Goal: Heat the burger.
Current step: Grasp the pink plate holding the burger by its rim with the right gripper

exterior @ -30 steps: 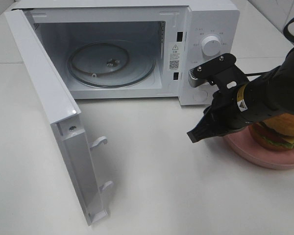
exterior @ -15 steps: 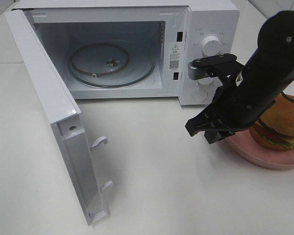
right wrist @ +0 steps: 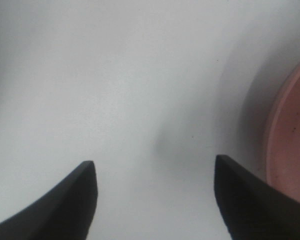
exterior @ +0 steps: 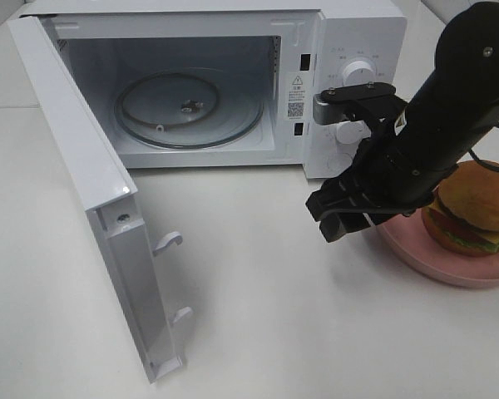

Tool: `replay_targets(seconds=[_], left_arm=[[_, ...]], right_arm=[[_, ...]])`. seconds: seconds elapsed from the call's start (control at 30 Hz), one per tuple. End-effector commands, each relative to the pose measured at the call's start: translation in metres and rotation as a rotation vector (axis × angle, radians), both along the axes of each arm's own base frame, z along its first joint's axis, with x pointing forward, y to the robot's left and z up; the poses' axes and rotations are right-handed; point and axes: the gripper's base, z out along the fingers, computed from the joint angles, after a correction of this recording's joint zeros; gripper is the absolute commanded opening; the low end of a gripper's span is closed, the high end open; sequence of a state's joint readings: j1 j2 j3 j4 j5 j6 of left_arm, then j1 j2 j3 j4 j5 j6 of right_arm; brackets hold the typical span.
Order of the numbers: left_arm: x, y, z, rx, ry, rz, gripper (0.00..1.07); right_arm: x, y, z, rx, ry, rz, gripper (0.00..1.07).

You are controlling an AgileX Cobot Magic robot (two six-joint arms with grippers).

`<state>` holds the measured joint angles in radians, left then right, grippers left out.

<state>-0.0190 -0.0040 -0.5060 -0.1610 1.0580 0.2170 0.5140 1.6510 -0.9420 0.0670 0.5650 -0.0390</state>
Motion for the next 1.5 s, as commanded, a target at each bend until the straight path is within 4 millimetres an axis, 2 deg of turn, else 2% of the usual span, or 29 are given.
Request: replay_targets(seconds=[0.03,0.23,0.73,1.1,1.2,1.23,1.27,1.3,1.33,1.37,1.4,1.43,1.47,1.5], left_arm=[[-0.003,0.0,0.001,-0.006,-0.033,0.005,0.0],[-0.003,0.0,0.001,-0.005,-0.032,0.006,0.0],[-0.003,0.0,0.001,-0.005,-0.032,0.006,0.0],[-0.003,0.0,0.001,-0.005,-0.032,0.006,0.0],[-0.003,0.0,0.001,-0.005,-0.032,0.006,0.0],[-0.003,0.0,0.001,-0.005,-0.032,0.006,0.0],[-0.003,0.0,0.001,-0.005,-0.032,0.006,0.0],[-0.003,0.0,0.001,-0.005,-0.032,0.006,0.0],[-0.003,0.0,0.001,-0.005,-0.032,0.006,0.0],[-0.003,0.0,0.001,-0.005,-0.032,0.006,0.0],[-0.003,0.0,0.001,-0.005,-0.032,0.006,0.0],[-0.003,0.0,0.001,-0.005,-0.032,0.006,0.0],[-0.003,0.0,0.001,-0.005,-0.032,0.006,0.0],[-0.003,0.0,0.001,-0.005,-0.032,0.006,0.0]], right_arm=[[0.004,-0.003,-0.006,-0.048,0.004,-0.015,0.75],[0.01,-0.005,-0.012,-0.1,0.002,-0.038,0.75],[0.028,-0.012,-0.06,-0.306,0.036,-0.059,0.75],[0.029,-0.011,-0.083,-0.34,0.08,0.009,0.73],[0.029,-0.011,-0.084,-0.348,0.084,0.032,0.67],[0.029,-0.011,-0.084,-0.35,0.086,0.036,0.61],[0.029,-0.011,-0.084,-0.35,0.086,0.036,0.61],[0.029,-0.011,-0.084,-0.351,0.085,0.037,0.51],[0.029,-0.011,-0.084,-0.351,0.085,0.037,0.51],[0.028,-0.012,-0.084,-0.354,0.087,0.037,0.44],[0.028,-0.012,-0.084,-0.356,0.089,0.037,0.32],[0.028,-0.012,-0.084,-0.356,0.089,0.037,0.32],[0.028,-0.012,-0.084,-0.361,0.089,0.046,0.19],[0.028,-0.012,-0.084,-0.361,0.089,0.046,0.19]])
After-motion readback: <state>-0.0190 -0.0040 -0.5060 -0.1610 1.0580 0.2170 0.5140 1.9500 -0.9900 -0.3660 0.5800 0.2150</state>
